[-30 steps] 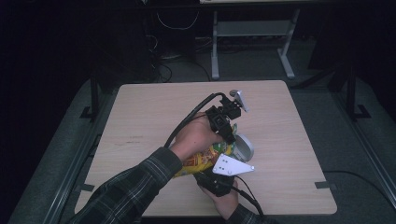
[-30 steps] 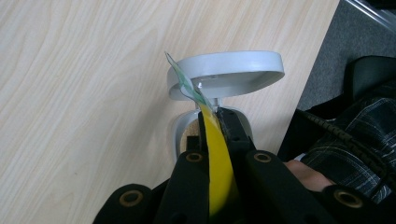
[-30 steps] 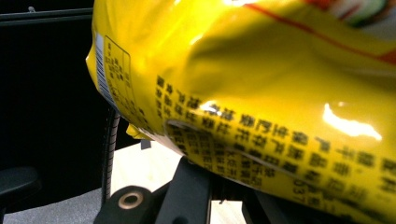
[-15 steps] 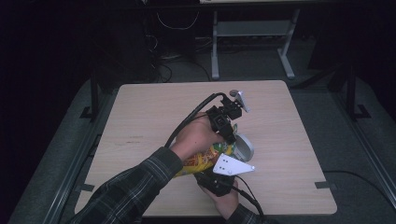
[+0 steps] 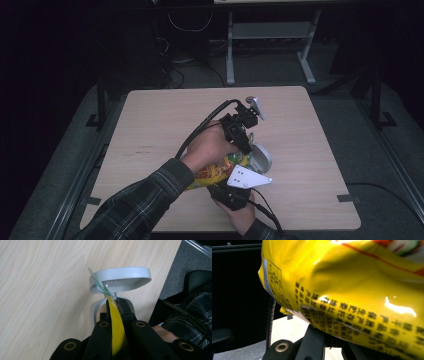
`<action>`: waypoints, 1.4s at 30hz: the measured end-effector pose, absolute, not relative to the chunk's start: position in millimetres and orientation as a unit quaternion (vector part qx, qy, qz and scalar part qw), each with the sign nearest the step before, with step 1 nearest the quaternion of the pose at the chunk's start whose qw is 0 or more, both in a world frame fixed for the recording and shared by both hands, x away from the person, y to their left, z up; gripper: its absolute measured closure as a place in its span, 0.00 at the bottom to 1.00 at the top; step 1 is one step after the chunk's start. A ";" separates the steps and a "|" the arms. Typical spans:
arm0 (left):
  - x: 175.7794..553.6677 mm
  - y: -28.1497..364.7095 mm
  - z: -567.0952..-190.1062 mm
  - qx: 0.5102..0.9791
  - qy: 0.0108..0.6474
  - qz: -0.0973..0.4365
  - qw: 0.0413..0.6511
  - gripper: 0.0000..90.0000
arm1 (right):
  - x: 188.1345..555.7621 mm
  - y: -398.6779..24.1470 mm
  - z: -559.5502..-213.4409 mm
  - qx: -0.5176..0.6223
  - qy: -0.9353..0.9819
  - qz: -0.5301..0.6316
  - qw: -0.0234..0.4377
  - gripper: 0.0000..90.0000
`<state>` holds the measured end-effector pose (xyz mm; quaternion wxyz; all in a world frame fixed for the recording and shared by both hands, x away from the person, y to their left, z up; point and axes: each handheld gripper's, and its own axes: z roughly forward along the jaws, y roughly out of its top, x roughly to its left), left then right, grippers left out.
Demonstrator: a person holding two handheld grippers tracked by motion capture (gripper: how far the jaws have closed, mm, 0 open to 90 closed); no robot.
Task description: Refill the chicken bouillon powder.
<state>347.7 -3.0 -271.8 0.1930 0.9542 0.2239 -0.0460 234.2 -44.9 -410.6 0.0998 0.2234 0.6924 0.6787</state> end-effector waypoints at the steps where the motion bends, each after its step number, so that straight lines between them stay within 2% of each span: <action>1: 347.6 -2.8 -271.9 0.954 0.224 -0.045 0.193 1.00 | 234.3 -44.8 -410.7 0.223 0.693 0.678 0.101 1.00; 42: 349.1 -3.3 -271.3 0.955 0.223 -0.043 0.192 1.00 | 235.8 -45.3 -410.3 0.224 0.693 0.678 0.099 1.00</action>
